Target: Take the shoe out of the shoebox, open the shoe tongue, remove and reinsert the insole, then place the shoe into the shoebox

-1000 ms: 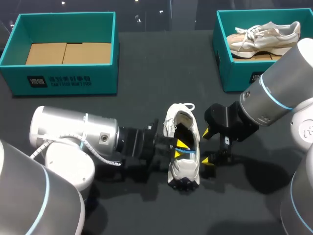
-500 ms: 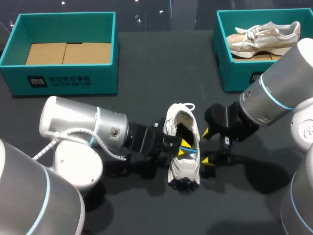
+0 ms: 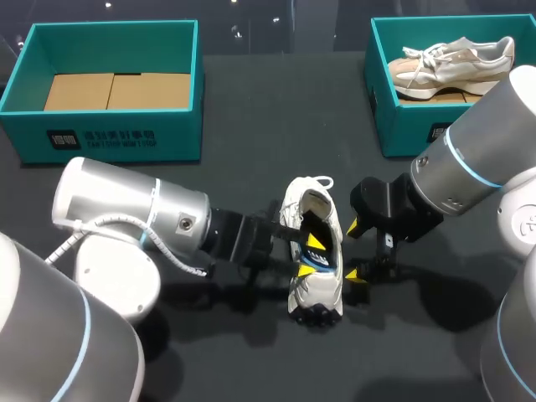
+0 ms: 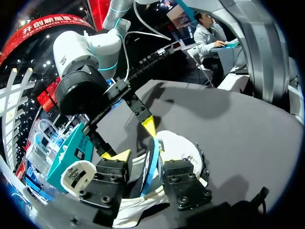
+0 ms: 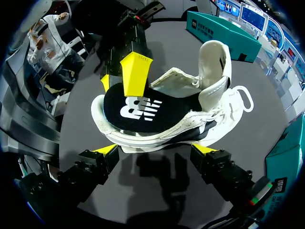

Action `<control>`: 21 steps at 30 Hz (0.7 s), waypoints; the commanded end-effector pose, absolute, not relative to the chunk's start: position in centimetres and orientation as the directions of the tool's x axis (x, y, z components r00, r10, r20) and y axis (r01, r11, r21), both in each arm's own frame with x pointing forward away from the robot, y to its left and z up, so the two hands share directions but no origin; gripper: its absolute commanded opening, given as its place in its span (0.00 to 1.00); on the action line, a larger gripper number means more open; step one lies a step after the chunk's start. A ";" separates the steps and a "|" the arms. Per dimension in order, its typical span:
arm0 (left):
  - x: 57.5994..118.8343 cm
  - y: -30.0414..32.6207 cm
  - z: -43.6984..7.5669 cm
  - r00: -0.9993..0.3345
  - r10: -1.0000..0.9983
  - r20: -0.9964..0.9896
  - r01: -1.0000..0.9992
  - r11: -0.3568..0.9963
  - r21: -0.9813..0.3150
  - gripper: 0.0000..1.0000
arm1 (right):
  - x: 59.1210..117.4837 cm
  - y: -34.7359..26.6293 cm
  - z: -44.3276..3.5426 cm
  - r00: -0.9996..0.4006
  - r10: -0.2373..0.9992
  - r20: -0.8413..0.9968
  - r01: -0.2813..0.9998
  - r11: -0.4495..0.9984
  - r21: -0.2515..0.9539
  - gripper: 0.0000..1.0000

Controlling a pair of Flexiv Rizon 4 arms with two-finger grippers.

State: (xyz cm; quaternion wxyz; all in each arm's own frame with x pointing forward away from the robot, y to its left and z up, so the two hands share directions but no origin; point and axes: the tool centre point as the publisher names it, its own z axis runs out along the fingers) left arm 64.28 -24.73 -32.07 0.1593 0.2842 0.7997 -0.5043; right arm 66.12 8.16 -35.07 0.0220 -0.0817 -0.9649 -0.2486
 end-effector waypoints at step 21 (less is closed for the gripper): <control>65.5 -17.1 -26.9 -0.721 0.533 -0.444 0.669 0.364 -0.648 0.35 | 67.4 -1.2 -32.6 -0.979 0.179 0.098 0.204 0.861 0.467 1.00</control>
